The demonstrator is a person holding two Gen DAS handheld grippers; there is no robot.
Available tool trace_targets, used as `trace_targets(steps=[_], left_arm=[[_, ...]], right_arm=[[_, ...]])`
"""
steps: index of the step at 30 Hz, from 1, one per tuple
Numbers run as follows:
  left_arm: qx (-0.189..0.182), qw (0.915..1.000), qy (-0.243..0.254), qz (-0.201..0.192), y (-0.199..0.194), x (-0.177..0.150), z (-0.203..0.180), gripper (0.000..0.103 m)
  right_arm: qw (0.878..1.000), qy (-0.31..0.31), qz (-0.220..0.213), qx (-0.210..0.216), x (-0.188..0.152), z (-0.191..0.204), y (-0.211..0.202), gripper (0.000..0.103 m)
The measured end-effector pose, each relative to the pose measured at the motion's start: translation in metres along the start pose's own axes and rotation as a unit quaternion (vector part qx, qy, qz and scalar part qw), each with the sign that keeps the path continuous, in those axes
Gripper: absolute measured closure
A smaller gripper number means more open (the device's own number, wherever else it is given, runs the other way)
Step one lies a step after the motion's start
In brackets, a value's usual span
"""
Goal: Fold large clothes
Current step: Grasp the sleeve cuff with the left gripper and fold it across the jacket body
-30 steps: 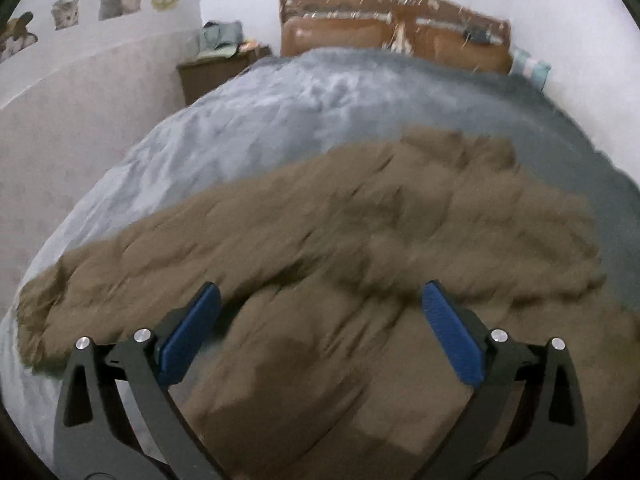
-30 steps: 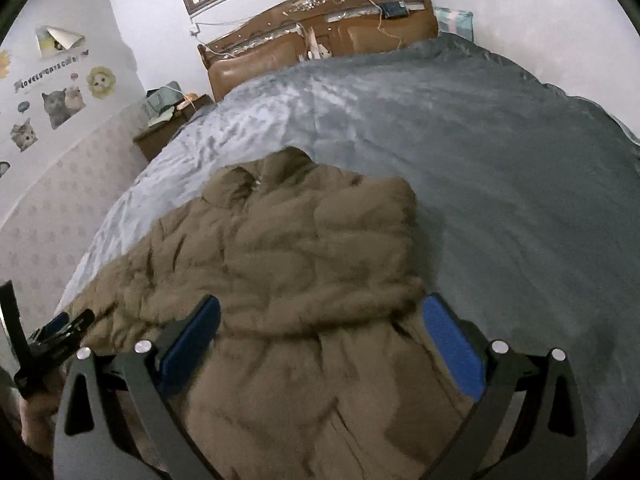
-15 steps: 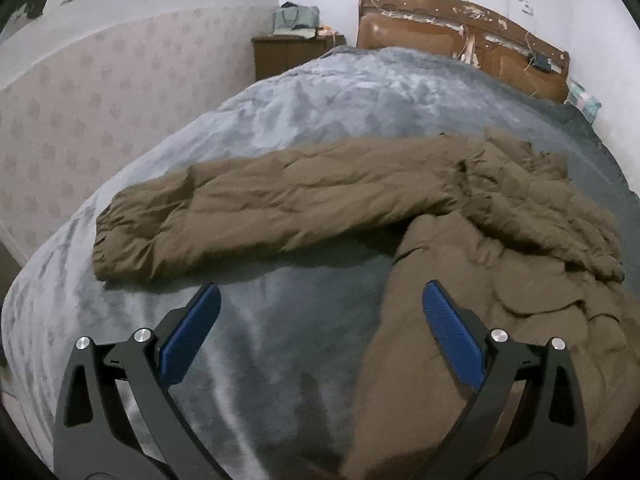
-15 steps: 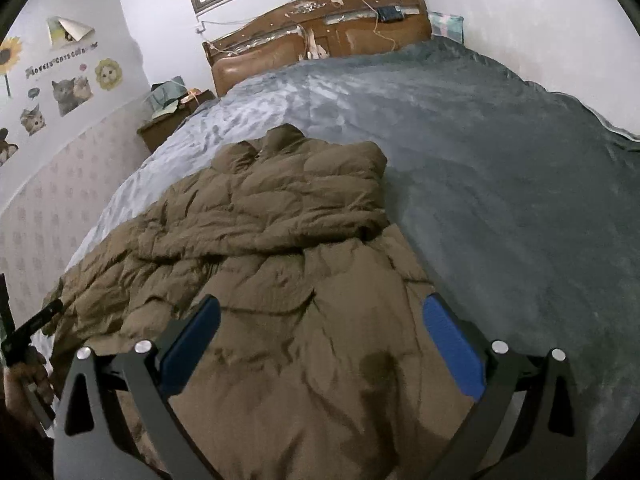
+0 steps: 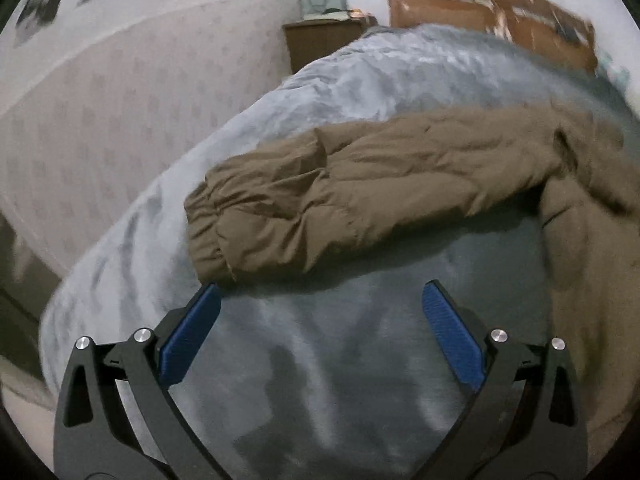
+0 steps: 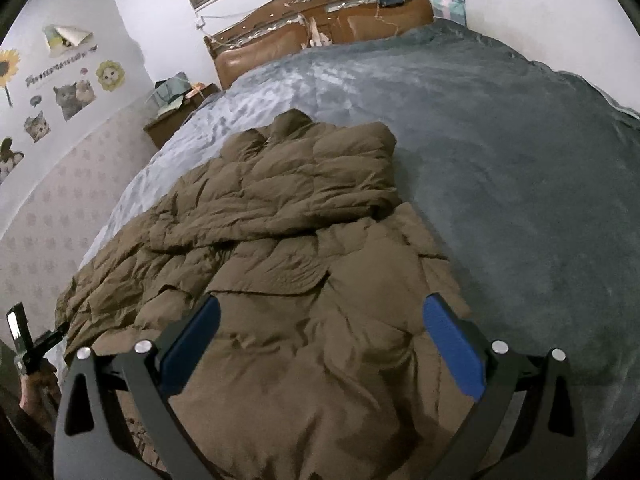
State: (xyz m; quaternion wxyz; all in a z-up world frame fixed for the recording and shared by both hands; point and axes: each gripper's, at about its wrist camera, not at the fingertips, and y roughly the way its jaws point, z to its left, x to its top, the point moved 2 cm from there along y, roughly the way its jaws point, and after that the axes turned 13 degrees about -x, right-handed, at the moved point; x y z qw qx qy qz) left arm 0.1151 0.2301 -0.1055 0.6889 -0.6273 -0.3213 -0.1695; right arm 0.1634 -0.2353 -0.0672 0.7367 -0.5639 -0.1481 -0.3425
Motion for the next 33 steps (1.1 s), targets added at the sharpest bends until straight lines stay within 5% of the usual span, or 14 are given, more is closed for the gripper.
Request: trace_targets(steps=[10,11,13,15,19,26,33], left_arm=[[0.045,0.9979,0.020,0.042,0.049,0.002,0.016,0.008],[0.047,0.9977,0.020,0.045,0.054,0.002,0.017,0.014],[0.059,0.9970,0.017,0.047,0.059,0.005,0.022,0.056],[0.057,0.9977,-0.006,0.036,0.054,0.014,0.032,0.078],[0.033,0.9993,-0.016,-0.006,0.029,0.042,0.031,0.095],[-0.033,0.9949,-0.042,-0.086,-0.032,0.106,-0.001,0.097],[-0.112,0.9800,-0.044,-0.158,-0.094,0.144,-0.102,0.097]], right_arm=[[1.000,0.009,0.016,-0.008,0.000,-0.005,0.010,0.002],[1.000,0.009,0.016,-0.009,0.000,-0.005,0.011,0.002],[1.000,0.004,0.018,-0.011,0.000,-0.003,0.013,0.002],[1.000,-0.009,0.016,-0.017,0.000,0.002,0.014,0.002],[1.000,-0.021,0.017,-0.013,0.001,0.011,0.017,0.002],[0.999,-0.037,-0.006,-0.036,0.006,0.016,0.013,0.002],[0.999,0.008,-0.009,-0.031,0.037,0.007,0.023,0.002]])
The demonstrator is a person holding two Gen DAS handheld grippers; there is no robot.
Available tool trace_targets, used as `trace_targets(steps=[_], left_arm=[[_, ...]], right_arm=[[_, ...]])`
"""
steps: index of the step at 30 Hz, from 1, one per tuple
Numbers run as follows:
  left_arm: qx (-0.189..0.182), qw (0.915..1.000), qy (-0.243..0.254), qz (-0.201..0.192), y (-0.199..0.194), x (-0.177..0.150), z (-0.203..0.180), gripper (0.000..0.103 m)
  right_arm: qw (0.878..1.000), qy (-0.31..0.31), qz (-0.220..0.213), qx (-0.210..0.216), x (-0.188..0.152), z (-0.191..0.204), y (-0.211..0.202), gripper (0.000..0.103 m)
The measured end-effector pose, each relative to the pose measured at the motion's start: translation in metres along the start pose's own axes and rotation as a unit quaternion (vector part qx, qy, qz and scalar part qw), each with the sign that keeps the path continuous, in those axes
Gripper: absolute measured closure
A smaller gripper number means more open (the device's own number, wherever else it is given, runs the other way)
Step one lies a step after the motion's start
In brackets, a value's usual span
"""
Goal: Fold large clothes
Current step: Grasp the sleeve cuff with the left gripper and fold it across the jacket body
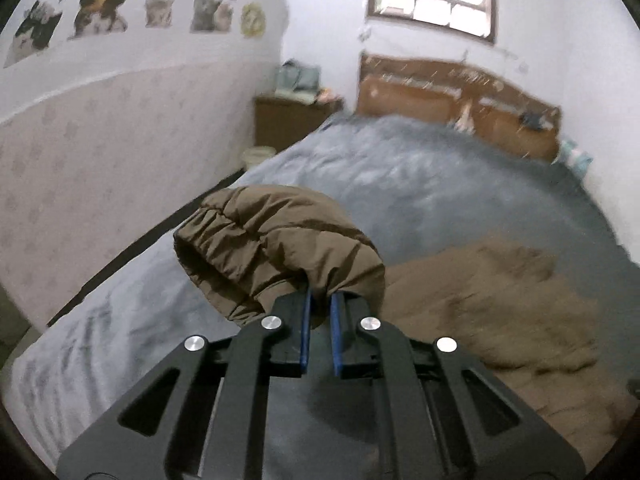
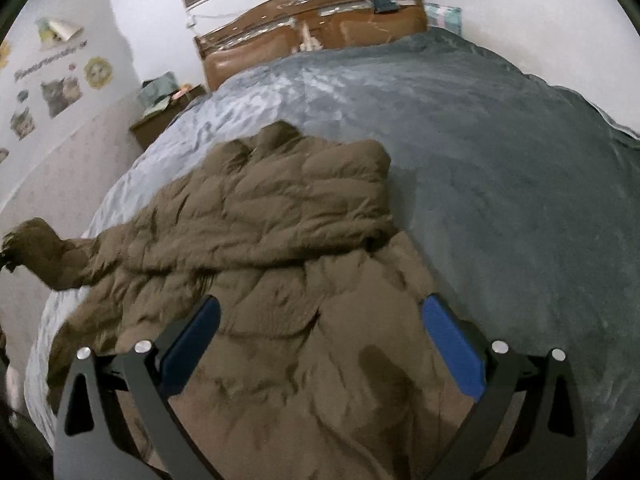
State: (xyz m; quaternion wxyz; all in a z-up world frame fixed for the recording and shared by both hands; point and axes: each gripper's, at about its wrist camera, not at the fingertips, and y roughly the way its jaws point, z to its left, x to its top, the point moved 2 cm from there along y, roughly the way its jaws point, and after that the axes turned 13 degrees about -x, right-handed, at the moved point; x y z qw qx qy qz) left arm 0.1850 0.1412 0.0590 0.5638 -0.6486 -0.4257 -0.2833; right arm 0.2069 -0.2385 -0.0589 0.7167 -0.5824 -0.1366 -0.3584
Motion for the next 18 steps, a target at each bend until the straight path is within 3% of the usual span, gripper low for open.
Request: trace_targets(steps=[6,9,13,17,18], left_arm=[[-0.105,0.9943,0.009,0.010,0.027,-0.020,-0.116,0.097],[-0.165,0.9849,0.047,0.020,0.049,-0.043,-0.179,0.097],[-0.200,0.9723,0.102,0.064,0.083,-0.085,-0.245,0.097],[-0.241,0.9593,0.102,0.107,0.111,-0.120,-0.279,0.096],[-0.233,0.9596,0.100,0.121,0.121,-0.127,-0.285,0.093]], right_arm=[[1.000,0.029,-0.003,0.010,0.043,0.012,0.015,0.002],[0.998,0.045,-0.002,0.047,0.061,0.023,0.023,0.002],[0.998,0.034,-0.028,0.044,0.059,0.028,0.032,0.002],[0.995,0.080,0.015,0.059,0.054,0.015,0.054,0.002],[0.995,0.083,0.015,0.055,0.054,0.013,0.056,0.002]])
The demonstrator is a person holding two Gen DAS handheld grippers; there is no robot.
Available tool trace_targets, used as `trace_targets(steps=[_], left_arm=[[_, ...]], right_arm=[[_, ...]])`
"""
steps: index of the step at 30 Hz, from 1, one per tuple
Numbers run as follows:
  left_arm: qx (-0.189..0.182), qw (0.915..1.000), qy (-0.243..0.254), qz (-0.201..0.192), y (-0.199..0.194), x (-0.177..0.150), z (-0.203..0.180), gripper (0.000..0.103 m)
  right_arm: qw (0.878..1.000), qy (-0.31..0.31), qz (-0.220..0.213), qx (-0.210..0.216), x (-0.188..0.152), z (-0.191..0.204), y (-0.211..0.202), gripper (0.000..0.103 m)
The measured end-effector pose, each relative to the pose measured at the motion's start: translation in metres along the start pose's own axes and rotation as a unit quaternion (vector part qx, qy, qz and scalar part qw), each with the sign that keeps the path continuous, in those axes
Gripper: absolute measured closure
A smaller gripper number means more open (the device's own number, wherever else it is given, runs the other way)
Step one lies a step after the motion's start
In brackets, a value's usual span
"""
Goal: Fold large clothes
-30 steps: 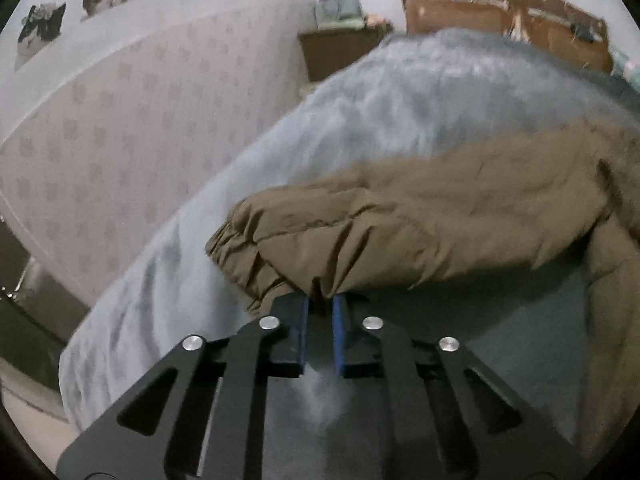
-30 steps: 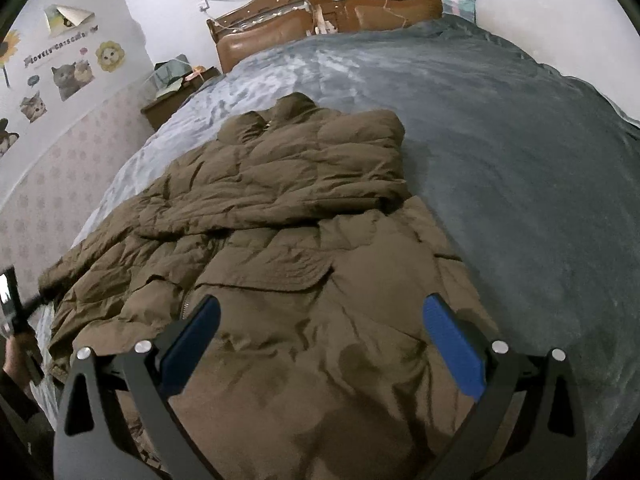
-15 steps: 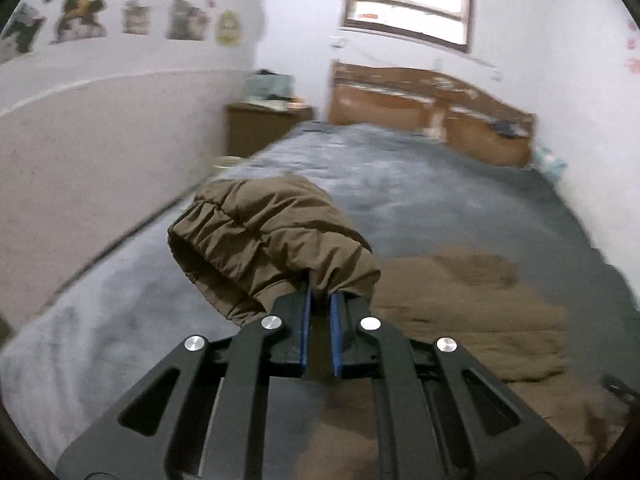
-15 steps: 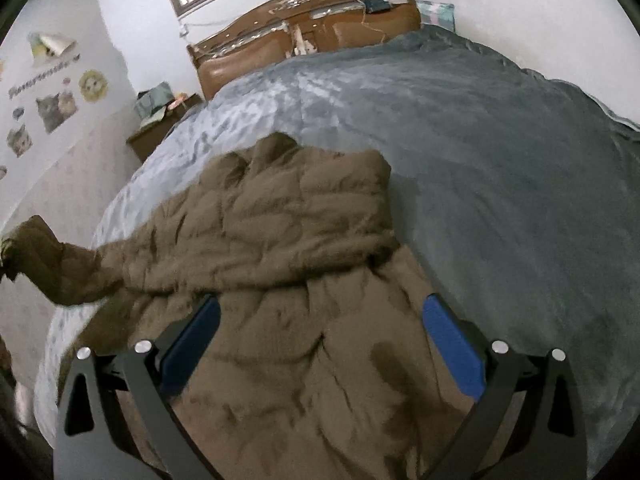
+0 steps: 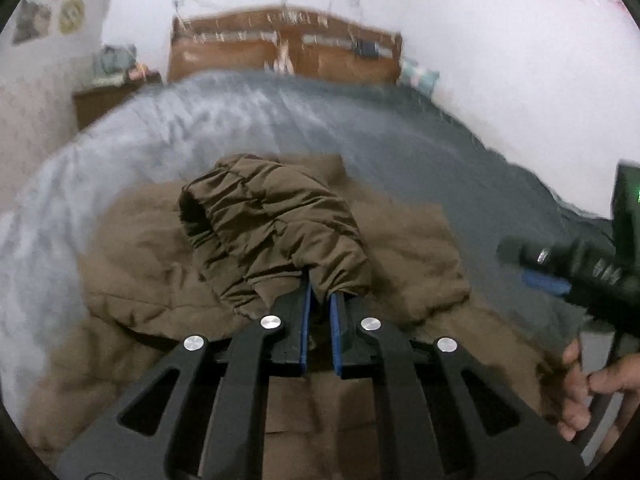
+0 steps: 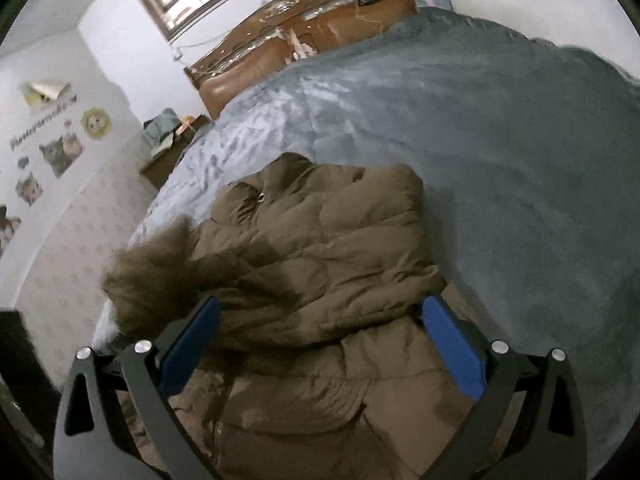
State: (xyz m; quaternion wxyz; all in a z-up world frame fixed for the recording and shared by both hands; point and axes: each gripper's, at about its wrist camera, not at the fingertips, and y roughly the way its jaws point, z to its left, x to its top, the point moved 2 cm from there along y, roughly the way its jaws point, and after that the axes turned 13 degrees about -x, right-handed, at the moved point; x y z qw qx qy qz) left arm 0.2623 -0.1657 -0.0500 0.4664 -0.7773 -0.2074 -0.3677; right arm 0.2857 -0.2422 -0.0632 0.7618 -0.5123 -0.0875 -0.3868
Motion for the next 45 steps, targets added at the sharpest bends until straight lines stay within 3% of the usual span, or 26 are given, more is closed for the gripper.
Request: trace_targets(steps=[3,8,11,13,15,18,22,27,38,39,40,41,45], left_arm=[[0.020,0.9989,0.002,0.043,0.027,-0.006,-0.004,0.071],[0.006,0.9969,-0.021,0.076,0.034,-0.006,0.015,0.063],[0.015,0.9981,-0.001,0.059,0.021,0.000,0.015,0.053],[0.039,0.9983,0.027,0.033,0.005,0.004,0.012,0.005],[0.009,0.9996,0.025,-0.011,-0.016,0.007,0.010,0.003],[-0.034,0.9994,-0.007,-0.007,-0.019,0.006,0.011,0.003],[-0.003,0.9998,0.012,-0.019,-0.027,0.005,0.012,0.003],[0.026,0.9989,-0.006,-0.037,-0.045,0.012,0.039,0.003],[0.088,0.9956,-0.027,-0.017,-0.034,0.017,0.081,0.003],[0.103,0.9944,-0.021,-0.010,-0.031,0.017,0.083,0.003],[0.120,0.9927,-0.016,-0.004,-0.029,0.016,0.086,0.003],[0.131,0.9913,-0.012,0.001,-0.028,0.015,0.090,0.003],[0.142,0.9896,-0.025,0.005,-0.026,0.015,0.104,0.003]], right_arm=[[1.000,-0.021,-0.005,-0.012,0.004,0.001,0.007,0.002],[1.000,-0.020,0.003,-0.020,0.005,0.000,0.021,0.002],[0.999,-0.034,0.006,-0.028,0.002,0.005,0.023,0.002],[0.999,-0.040,0.005,-0.023,0.000,0.009,0.020,0.002],[0.999,-0.043,0.000,-0.009,-0.002,0.015,0.015,0.002],[0.998,-0.069,0.009,0.009,-0.011,0.033,0.019,0.002],[0.995,-0.098,0.008,-0.009,-0.022,0.045,0.022,0.002],[0.995,-0.095,0.008,-0.010,-0.021,0.043,0.023,0.002],[0.990,-0.106,0.086,0.031,-0.040,0.055,0.065,0.002],[0.990,-0.110,0.086,0.038,-0.043,0.058,0.067,0.016],[0.988,-0.117,0.089,0.056,-0.046,0.064,0.070,0.059],[0.986,-0.125,0.095,0.057,-0.047,0.068,0.072,0.073],[0.991,-0.122,0.039,0.032,-0.027,0.065,0.062,0.081]])
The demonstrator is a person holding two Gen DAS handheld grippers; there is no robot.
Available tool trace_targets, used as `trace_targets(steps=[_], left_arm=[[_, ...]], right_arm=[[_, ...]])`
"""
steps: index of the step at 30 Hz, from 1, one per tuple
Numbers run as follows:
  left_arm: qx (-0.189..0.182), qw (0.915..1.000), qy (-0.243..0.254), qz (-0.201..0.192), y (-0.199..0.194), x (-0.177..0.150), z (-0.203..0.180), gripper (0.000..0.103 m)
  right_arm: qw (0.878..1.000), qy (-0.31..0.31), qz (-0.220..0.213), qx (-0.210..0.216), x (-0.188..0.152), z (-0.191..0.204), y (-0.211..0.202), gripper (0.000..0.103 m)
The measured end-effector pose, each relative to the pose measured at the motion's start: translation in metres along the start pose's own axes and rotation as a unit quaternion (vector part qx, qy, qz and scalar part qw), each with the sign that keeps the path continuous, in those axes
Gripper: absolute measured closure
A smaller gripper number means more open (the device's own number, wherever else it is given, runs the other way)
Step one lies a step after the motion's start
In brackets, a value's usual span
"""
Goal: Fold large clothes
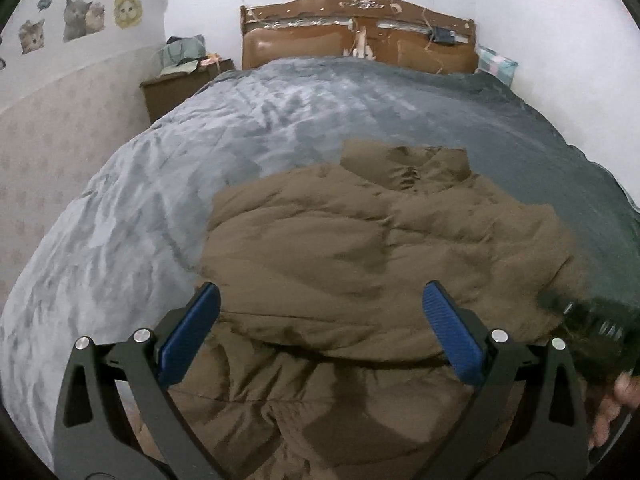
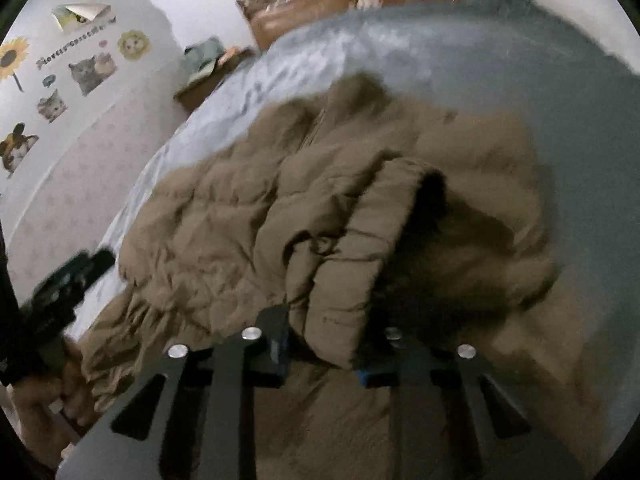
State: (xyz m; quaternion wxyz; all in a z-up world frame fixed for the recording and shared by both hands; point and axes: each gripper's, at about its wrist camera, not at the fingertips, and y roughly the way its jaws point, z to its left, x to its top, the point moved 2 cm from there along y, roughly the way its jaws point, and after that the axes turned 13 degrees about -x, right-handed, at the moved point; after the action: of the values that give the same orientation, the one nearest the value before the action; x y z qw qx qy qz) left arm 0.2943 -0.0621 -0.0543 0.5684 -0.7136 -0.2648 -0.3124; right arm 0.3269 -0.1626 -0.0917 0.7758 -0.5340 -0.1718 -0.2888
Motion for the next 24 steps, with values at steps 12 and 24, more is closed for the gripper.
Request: trace_targets(steps=[12,24], left_arm=[[0.031,0.9963,-0.078,0.017,0.048,0.006,0.048,0.003],[0.054,0.9980,-0.027,0.019,0.085,0.014,0.043,0.003]], right_arm=[[0.986,0.062,-0.025,-0.150,0.024,-0.082,0.000,0.018],[0.986,-0.048,-0.095,-0.132,0.040,-0.008,0.009,0.002]])
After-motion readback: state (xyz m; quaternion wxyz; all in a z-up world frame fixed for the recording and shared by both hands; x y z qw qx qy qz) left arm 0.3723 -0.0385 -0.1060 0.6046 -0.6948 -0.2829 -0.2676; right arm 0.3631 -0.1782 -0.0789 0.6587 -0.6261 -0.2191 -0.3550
